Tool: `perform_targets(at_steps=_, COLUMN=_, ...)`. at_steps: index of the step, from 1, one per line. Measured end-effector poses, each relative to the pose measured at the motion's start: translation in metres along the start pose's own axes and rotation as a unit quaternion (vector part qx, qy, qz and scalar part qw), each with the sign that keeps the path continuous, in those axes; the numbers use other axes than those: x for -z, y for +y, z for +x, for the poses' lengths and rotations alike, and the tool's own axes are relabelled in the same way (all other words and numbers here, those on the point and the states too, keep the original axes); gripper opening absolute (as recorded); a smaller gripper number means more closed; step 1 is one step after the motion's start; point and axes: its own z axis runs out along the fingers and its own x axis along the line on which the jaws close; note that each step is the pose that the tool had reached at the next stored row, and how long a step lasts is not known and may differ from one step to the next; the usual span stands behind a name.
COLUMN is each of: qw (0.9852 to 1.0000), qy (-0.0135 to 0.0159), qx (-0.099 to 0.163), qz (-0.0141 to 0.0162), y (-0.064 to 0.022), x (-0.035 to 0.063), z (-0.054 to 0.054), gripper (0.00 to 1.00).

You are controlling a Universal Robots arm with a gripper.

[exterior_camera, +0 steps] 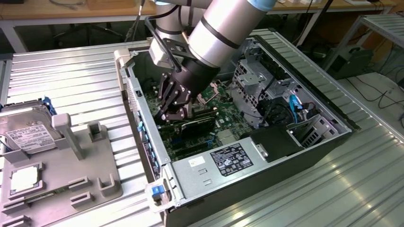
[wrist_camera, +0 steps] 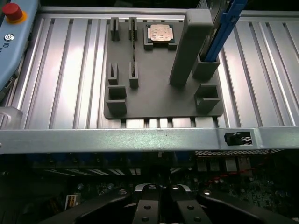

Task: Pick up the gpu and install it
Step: 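Press down on the gpu until it lock into place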

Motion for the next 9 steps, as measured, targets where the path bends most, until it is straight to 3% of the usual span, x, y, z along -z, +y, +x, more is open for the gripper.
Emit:
perform_targets(at_steps=4, qw=1.0, qy=-0.0019, qx=0.001, qz=-0.0031, y=-0.0009, x=-0.0018, z=0.0001, gripper=0.11)
perform_targets(at_steps=9, qw=0.9999, qy=-0.0099, qx=0.005, qz=-0.0058, y=-0.0017, x=-0.0031, z=0.0019, gripper=0.11)
